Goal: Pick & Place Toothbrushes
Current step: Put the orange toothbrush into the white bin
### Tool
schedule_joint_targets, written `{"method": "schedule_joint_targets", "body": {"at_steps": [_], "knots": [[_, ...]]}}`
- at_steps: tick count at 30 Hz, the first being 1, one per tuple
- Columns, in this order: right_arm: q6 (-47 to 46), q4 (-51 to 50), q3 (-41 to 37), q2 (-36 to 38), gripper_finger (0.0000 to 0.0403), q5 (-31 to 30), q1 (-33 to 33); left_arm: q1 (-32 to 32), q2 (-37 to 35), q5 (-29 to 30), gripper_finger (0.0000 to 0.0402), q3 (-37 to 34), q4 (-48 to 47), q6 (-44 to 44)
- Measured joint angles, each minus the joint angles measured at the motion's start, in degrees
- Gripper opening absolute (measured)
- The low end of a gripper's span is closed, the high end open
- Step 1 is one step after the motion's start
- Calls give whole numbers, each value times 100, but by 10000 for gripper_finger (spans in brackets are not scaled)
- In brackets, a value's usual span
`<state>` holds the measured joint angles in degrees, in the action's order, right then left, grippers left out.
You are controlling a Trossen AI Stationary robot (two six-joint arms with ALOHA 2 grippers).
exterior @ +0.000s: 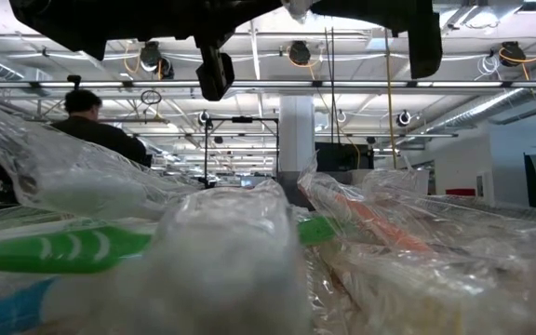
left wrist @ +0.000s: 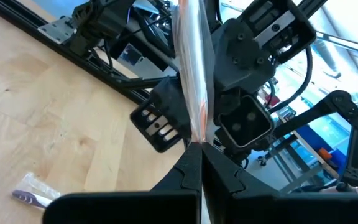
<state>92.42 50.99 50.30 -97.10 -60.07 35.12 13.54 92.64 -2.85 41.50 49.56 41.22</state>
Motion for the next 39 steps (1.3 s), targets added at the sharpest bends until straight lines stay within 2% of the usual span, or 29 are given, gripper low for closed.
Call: {"method": "schedule_joint_targets", "body": {"at_steps": [8,15,23,28,35,39], "knots": [[283,142,-2,-1,147,42,-32,0,0,13,0,0,0,5],[298,148,-4,0,152,618,-234,6,0,98,0,0,0,5],[292,210,-4,0,142,804,-437,15,0,96,0,0,-2,7],[-20,337,-4,0,113,588,-503,15,0,98,0,-2,-2,-14],[-631,269,-11,-4,20,579,-497,16,-15,94,0,6,66,-39],[-814,221,-11,-4,18,591,-496,20,-13,94,0,7,98,-107]]}}
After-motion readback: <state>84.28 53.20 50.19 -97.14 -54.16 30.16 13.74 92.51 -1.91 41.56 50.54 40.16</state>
